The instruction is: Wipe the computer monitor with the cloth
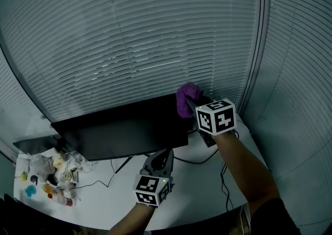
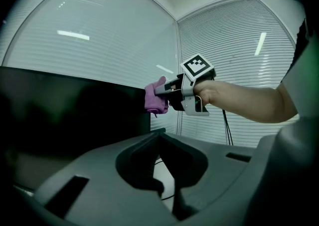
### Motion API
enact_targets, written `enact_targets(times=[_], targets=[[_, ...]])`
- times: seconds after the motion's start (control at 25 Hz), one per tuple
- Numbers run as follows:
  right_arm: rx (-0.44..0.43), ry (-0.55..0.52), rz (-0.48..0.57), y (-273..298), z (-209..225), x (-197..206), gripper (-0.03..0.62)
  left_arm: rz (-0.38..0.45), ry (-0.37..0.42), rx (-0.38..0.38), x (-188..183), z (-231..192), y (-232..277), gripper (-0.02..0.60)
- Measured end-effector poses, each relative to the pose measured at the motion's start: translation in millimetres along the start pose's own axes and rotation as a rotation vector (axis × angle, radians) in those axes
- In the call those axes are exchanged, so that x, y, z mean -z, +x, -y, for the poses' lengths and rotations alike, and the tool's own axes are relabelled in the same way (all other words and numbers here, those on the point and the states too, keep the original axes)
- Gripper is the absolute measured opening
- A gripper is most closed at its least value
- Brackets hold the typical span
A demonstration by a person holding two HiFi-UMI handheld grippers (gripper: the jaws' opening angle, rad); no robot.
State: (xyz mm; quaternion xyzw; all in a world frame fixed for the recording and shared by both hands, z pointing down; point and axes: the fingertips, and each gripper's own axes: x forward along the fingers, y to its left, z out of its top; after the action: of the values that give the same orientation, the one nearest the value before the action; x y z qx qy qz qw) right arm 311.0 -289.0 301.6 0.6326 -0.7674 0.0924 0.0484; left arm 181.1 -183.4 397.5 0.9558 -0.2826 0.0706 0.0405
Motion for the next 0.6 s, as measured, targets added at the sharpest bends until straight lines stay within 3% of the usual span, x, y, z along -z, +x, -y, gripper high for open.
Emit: enact_targets(times=[0.16,0.6], targets=[[0.008,0.004,-0.003,-10.4,6.7,6.9,0.074,0.0,0.006,-0.003,2.0,8.4,-0.6,0.006],[0.0,0.07,-0.028,-37.9,4.8,74.0,0.074,-0.03,-0.015,-0.041,21.5,19.9,-14.9,0.006]])
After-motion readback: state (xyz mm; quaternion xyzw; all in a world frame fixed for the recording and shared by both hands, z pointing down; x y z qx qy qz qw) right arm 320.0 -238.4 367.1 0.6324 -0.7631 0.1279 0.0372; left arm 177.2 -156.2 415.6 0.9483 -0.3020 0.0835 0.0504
